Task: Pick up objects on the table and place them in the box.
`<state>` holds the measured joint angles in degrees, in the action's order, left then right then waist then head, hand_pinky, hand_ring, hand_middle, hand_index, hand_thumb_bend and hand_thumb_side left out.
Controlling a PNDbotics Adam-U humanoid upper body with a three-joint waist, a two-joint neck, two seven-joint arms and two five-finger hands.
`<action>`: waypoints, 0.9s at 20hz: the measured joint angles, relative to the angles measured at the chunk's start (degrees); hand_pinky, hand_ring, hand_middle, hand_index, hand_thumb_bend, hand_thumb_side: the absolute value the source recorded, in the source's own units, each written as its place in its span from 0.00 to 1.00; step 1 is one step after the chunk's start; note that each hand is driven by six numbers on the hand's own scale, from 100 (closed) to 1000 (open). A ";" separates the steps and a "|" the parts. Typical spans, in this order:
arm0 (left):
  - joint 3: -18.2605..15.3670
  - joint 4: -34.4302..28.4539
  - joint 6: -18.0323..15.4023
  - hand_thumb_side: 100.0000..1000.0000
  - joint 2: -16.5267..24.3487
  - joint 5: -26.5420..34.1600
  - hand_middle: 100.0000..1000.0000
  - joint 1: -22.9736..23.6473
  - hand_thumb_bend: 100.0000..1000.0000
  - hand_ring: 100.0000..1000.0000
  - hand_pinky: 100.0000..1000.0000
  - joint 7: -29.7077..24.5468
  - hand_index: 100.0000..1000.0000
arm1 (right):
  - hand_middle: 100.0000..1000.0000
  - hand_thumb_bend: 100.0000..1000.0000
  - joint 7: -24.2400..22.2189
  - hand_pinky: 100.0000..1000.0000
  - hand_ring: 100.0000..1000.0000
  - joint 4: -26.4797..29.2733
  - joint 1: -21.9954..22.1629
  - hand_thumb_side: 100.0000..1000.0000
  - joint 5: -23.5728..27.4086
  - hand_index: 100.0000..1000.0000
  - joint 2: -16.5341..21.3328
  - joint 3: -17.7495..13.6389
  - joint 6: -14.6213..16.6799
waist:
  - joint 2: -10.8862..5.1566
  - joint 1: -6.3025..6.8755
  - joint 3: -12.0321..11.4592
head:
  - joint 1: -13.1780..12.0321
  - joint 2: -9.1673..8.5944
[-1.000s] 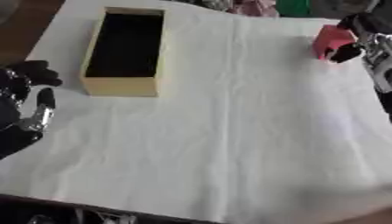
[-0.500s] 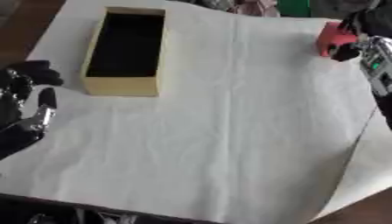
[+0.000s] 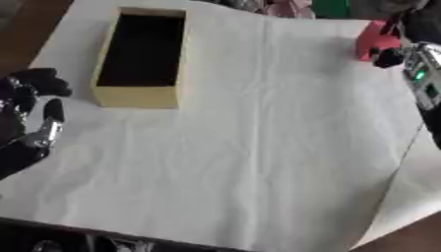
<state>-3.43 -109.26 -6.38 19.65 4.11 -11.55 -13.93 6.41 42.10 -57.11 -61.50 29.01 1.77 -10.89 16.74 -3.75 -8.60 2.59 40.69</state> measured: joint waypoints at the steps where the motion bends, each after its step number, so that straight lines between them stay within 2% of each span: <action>1: 0.00 0.00 0.00 0.04 0.00 0.00 0.63 0.00 0.00 0.69 1.00 0.00 0.79 | 0.41 0.19 0.73 0.63 0.71 0.06 0.05 0.00 -0.19 0.49 0.00 0.00 0.09 | 0.00 0.05 0.02 | 0.00 0.00; 9: 0.01 0.00 -0.02 0.04 -0.01 0.07 0.63 0.00 0.00 0.69 1.00 -0.04 0.79 | 0.39 0.18 3.69 0.62 0.69 3.01 0.16 0.00 -0.41 0.47 0.01 0.69 1.35 | -0.06 0.07 0.31 | 0.00 0.01; 18: 0.02 0.00 -0.02 0.04 -0.01 0.16 0.63 0.13 0.00 0.69 1.00 -0.06 0.79 | 0.39 0.19 2.57 0.62 0.66 9.26 0.04 0.00 -0.36 0.47 0.07 2.95 3.53 | -0.91 -0.24 0.37 | -0.01 0.04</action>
<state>-3.41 -109.25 -6.39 19.65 4.27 -11.42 -13.98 8.98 51.36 -57.08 -61.86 29.08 4.72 -7.35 15.82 -3.99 -8.23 2.58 40.73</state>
